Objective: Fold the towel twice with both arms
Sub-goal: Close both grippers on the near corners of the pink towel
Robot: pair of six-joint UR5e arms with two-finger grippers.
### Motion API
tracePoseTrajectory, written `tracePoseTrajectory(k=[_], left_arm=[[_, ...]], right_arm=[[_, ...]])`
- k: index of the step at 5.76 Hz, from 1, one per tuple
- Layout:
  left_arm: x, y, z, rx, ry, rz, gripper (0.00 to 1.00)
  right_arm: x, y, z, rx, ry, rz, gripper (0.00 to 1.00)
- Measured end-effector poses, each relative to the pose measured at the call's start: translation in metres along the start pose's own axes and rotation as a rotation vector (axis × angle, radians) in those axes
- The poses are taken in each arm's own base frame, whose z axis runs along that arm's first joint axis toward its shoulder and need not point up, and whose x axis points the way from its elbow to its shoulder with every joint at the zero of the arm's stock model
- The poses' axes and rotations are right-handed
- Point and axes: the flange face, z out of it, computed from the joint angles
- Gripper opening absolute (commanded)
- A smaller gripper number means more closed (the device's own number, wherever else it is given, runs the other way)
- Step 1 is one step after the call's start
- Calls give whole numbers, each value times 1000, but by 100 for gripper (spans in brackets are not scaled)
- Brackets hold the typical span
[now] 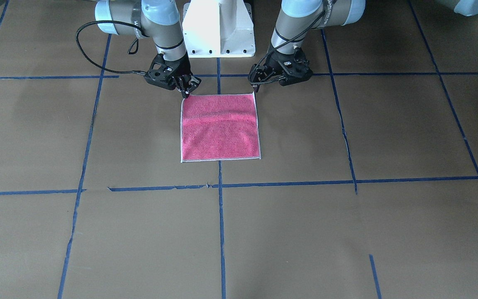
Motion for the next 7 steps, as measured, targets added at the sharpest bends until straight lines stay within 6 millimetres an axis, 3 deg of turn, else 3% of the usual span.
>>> tracePoseTrajectory(k=[3,4,6,7], left_arm=[[31,27,56,8,-52,-79,69],[34,28,61,13,-59,-82,67],[34,30,62,12,-60,-82,51],[34,31,60,10,-56,-81,50]], right_arm=[[1,-2,-4,0,-7,2,0],[1,-2,-4,0,-7,2,1],[1,-2,-4,0,-7,2,1],[1,-2,-4,0,-7,2,1]])
